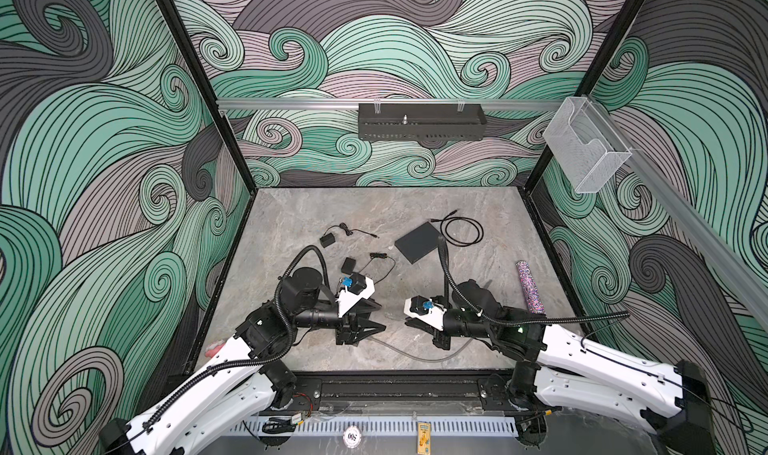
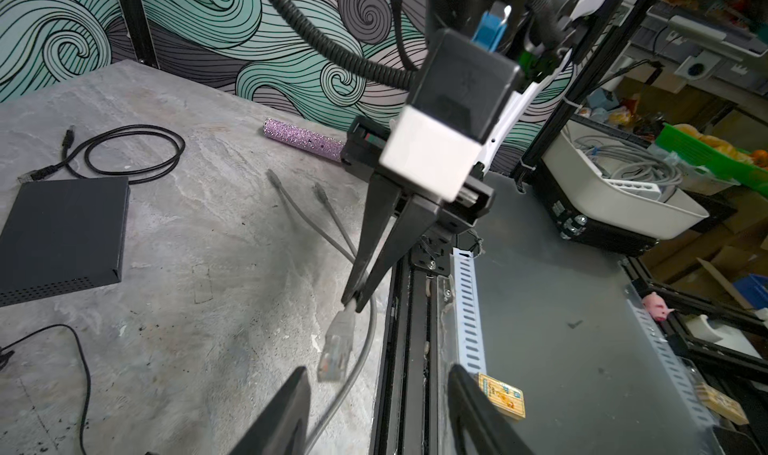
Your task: Insert the plug into the switch port
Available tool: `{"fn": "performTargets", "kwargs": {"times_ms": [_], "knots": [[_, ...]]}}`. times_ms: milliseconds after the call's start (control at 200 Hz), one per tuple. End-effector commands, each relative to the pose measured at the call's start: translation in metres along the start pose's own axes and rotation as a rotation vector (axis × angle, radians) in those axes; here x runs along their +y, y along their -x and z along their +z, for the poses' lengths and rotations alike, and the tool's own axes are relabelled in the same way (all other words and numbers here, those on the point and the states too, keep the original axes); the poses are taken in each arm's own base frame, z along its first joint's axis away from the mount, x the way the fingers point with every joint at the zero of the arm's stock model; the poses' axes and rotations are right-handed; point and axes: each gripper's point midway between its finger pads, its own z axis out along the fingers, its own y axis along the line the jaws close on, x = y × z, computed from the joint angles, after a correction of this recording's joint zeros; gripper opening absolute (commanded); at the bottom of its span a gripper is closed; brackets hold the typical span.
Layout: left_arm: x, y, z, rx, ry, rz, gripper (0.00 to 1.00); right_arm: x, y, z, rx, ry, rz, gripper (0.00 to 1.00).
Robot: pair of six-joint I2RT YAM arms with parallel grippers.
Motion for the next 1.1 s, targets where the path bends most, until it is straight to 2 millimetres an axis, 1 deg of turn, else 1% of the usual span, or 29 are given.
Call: {"fn": "performTargets", "kwargs": {"times_ms": [0, 130, 235, 500, 696, 906, 926, 1016, 1096], "knots": [[0.005, 0.003, -0.003, 0.027, 0.050, 0.041, 0.53, 0.006, 0.006, -0.002, -0.028, 0.015, -0.012, 0.00], [0.004, 0.001, -0.001, 0.034, 0.048, 0.046, 0.51, 0.012, 0.010, -0.001, -0.040, 0.032, -0.015, 0.00], [0.004, -0.001, 0.001, 0.050, 0.041, 0.037, 0.44, 0.014, 0.013, -0.001, -0.047, 0.032, -0.024, 0.00], [0.003, -0.002, 0.003, 0.059, 0.030, 0.034, 0.43, 0.018, 0.020, -0.001, -0.060, 0.044, -0.038, 0.00], [0.002, -0.003, 0.004, 0.063, 0.021, 0.030, 0.32, 0.017, 0.023, 0.003, -0.066, 0.044, -0.038, 0.00], [0.002, -0.003, 0.005, 0.072, 0.011, 0.022, 0.33, 0.015, 0.028, 0.006, -0.070, 0.034, -0.040, 0.00], [0.002, -0.004, 0.005, 0.072, 0.009, 0.021, 0.32, 0.014, 0.028, 0.006, -0.069, 0.030, -0.040, 0.00], [0.001, -0.004, 0.006, 0.078, 0.001, 0.019, 0.21, 0.013, 0.029, 0.006, -0.074, 0.020, -0.041, 0.00], [0.000, -0.005, 0.006, 0.084, -0.005, 0.015, 0.20, 0.012, 0.031, 0.006, -0.081, 0.013, -0.040, 0.00]]}}
